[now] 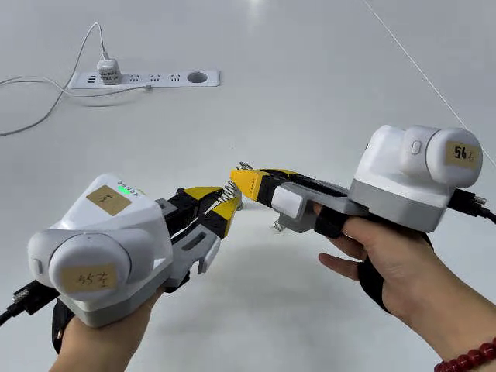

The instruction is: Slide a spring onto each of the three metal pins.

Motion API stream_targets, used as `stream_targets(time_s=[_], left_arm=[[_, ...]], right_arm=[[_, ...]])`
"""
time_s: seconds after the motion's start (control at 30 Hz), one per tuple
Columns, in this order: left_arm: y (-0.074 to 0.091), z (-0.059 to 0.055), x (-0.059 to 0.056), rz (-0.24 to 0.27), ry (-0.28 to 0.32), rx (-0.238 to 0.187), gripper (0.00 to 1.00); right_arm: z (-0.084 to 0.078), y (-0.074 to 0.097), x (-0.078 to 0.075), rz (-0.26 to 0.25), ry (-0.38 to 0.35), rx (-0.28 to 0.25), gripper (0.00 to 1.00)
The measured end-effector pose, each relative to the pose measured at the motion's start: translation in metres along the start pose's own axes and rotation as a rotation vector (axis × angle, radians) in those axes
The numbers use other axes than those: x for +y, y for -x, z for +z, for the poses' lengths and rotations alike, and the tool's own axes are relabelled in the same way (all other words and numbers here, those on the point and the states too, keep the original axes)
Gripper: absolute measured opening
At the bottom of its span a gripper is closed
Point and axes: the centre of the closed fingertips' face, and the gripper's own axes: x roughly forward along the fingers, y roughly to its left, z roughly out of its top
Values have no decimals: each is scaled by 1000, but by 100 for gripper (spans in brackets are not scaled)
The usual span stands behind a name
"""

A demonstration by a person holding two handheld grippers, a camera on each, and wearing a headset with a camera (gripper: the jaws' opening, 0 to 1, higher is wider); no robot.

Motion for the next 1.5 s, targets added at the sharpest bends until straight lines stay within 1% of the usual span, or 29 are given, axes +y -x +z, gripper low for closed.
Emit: stream_targets(time_s=[0.17,0.37,0.6,0.77,0.9,0.97,1.1,1.17,1.2,1.27,1.33,1.4,1.5], left_arm=[[1,3,0,1,25,-22,10],[2,5,-1,-1,40,-41,10],[1,7,-2,-7,45,-50,10],[1,6,-2,-7,57,-43,10],[1,5,-1,-7,68,-26,10],[2,4,-2,-7,95,-13,11],[2,5,-1,-9,101,-6,11],[1,3,-1,-10,110,12,11],[0,3,0,-11,107,23,12],[0,2,0,-12,101,30,12],[0,0,0,-14,102,44,16],[1,-2,0,-17,101,56,18],[3,-6,1,-10,85,76,21]], right_arm=[[0,-3,3,9,-43,-6,21],[0,-5,7,22,-71,-5,18],[0,-6,10,35,-82,-7,13],[0,-6,12,41,-87,-6,13],[-2,-7,15,52,-56,-5,12],[-2,-7,18,59,-42,-6,12],[-1,-7,20,66,-12,-10,11],[-2,-7,20,66,10,-5,11],[-2,-7,21,62,27,-3,11],[-2,-7,21,61,45,-3,11],[-2,-8,18,52,86,0,11],[-1,-8,16,44,118,-1,11],[2,-9,14,30,174,-5,11]])
